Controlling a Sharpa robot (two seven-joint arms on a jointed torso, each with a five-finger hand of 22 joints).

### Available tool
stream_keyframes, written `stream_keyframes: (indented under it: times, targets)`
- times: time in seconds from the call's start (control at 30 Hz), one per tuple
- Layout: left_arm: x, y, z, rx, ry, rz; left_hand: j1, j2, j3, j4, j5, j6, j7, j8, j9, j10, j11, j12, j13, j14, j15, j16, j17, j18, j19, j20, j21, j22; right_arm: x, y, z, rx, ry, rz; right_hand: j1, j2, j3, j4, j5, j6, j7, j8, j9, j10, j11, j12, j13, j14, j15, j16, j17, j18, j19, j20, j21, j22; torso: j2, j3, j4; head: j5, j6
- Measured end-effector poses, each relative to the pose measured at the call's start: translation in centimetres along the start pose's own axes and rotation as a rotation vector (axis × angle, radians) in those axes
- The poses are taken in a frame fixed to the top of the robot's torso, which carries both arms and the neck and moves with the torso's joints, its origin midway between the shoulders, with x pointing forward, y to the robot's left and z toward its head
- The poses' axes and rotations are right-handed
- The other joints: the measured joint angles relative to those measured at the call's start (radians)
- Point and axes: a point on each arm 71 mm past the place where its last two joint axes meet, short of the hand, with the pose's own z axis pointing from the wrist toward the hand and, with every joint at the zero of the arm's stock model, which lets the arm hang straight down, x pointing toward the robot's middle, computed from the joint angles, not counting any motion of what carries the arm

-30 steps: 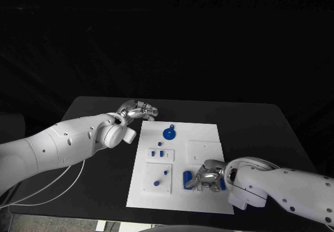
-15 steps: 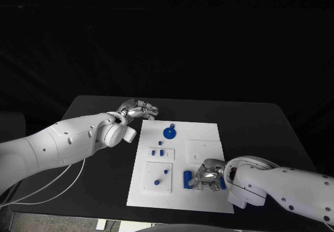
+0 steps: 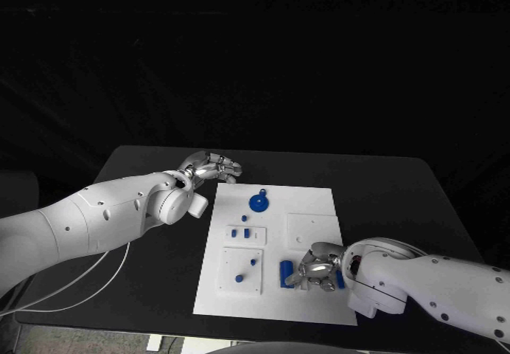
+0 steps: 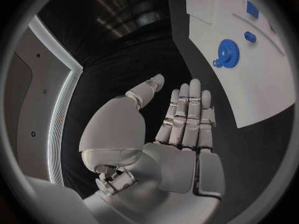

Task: Assemble the parts on the task board

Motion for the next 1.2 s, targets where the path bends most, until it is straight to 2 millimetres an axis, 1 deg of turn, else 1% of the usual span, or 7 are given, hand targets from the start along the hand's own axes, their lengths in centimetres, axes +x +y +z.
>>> stream_keyframes:
  times: [0.03, 0.17, 0.33, 0.53, 0.73, 0.87, 1.2]
  targets:
    - [-0.01, 0.00, 0.00, 0.000, 0.000, 0.000, 0.000, 0.000, 0.000, 0.000, 0.000, 0.000, 0.000, 0.000, 0.000, 0.000, 0.000, 0.000, 0.000, 0.000, 0.000, 0.000, 0.001, 0.000, 0.000, 0.000, 0.000, 0.000, 0.00, 0.00, 0.00, -0.001, 0.001, 0.000, -0.006, -0.005, -0.017, -0.005, 0.000, 0.000, 0.000, 0.000, 0.000, 0.000, 0.000, 0.000, 0.001, 0.000, 0.000, 0.000, 0.000, 0.000, 0.000, 0.000, 0.000, 0.000, 0.000, 0.0000, -0.0003, 0.000, 0.000]
    - [-0.01, 0.01, -0.01, -0.001, 0.000, 0.000, 0.000, 0.000, 0.000, 0.000, 0.000, 0.000, 0.000, 0.000, -0.001, 0.000, 0.000, 0.000, -0.001, 0.000, 0.000, 0.000, 0.001, 0.000, 0.000, 0.000, 0.000, 0.000, 0.01, 0.00, 0.05, -0.002, 0.006, -0.003, -0.034, 0.017, -0.100, -0.066, 0.016, 0.000, 0.000, 0.000, 0.001, 0.000, 0.000, 0.000, 0.004, 0.000, 0.000, -0.006, 0.004, 0.000, 0.000, 0.000, 0.000, 0.000, 0.000, 0.0003, -0.0005, 0.000, 0.000]
    - [-0.03, 0.02, -0.01, -0.001, 0.000, 0.000, 0.000, 0.000, 0.000, 0.000, 0.000, 0.000, 0.000, 0.000, -0.001, 0.000, 0.000, 0.000, -0.001, 0.000, 0.000, 0.000, 0.001, 0.000, 0.000, 0.000, 0.000, 0.000, -0.02, 0.06, 0.07, -0.005, 0.008, -0.018, -0.008, 0.027, -0.112, -0.089, 0.016, 0.000, 0.000, 0.000, 0.001, 0.000, 0.000, -0.002, 0.005, 0.000, 0.000, -0.006, 0.005, 0.000, 0.000, 0.000, 0.000, 0.000, 0.000, 0.0004, -0.0005, 0.000, 0.000]
    - [-0.05, 0.03, -0.02, -0.002, 0.000, 0.000, 0.000, 0.000, 0.000, 0.000, 0.000, 0.000, 0.000, 0.000, -0.001, 0.000, 0.000, 0.000, -0.001, 0.000, 0.000, 0.000, 0.002, 0.000, 0.000, 0.000, 0.000, 0.000, 0.00, 0.21, 0.11, -0.010, 0.007, -0.041, 0.052, 0.032, -0.108, -0.093, 0.012, 0.000, 0.000, 0.000, 0.002, 0.000, 0.000, -0.002, 0.006, 0.000, 0.000, -0.006, 0.007, 0.000, 0.000, 0.000, 0.000, 0.000, 0.000, 0.0005, -0.0005, 0.000, -0.001]
    - [-0.04, 0.03, -0.03, -0.002, 0.000, 0.000, 0.000, 0.000, 0.000, 0.000, 0.000, 0.000, 0.000, 0.000, -0.001, 0.000, 0.000, 0.000, -0.001, 0.000, 0.000, 0.000, 0.002, 0.000, 0.000, 0.000, 0.000, 0.001, 0.01, 0.31, 0.16, -0.011, 0.003, -0.055, 0.104, 0.041, -0.050, -0.077, -0.001, 0.001, -0.002, 0.003, 0.003, 0.000, 0.000, -0.003, 0.006, 0.001, 0.001, -0.011, 0.007, 0.000, 0.000, 0.000, 0.000, 0.000, 0.000, 0.0005, -0.0005, 0.000, -0.001]
    - [-0.05, 0.03, -0.03, -0.003, 0.000, 0.000, 0.000, 0.000, 0.000, 0.000, 0.000, 0.000, 0.000, 0.000, -0.001, 0.000, 0.000, 0.000, -0.001, 0.000, 0.000, 0.000, 0.002, 0.000, 0.000, 0.000, 0.000, 0.001, 0.01, 0.36, 0.22, -0.010, 0.001, -0.061, 0.103, 0.044, -0.035, -0.065, -0.001, 0.002, -0.002, 0.005, 0.004, 0.000, 0.000, -0.004, 0.006, 0.002, 0.002, -0.011, 0.008, 0.000, 0.000, 0.000, 0.000, 0.000, 0.000, 0.0005, -0.0005, 0.001, -0.002]
    - [-0.07, 0.04, -0.04, -0.003, 0.000, 0.000, 0.000, 0.000, -0.003, 0.003, 0.000, 0.000, 0.000, 0.000, -0.001, 0.000, 0.000, 0.000, -0.002, 0.000, 0.000, 0.000, 0.003, 0.000, 0.000, 0.000, -0.004, 0.001, 0.00, 0.42, 0.27, -0.007, -0.003, -0.066, 0.073, 0.073, -0.002, -0.031, -0.001, 0.012, -0.001, 0.000, 0.004, 0.007, 0.000, -0.006, 0.006, 0.006, -0.001, -0.011, 0.010, 0.000, 0.001, 0.002, 0.000, 0.000, 0.000, 0.0002, -0.0003, 0.002, -0.003]
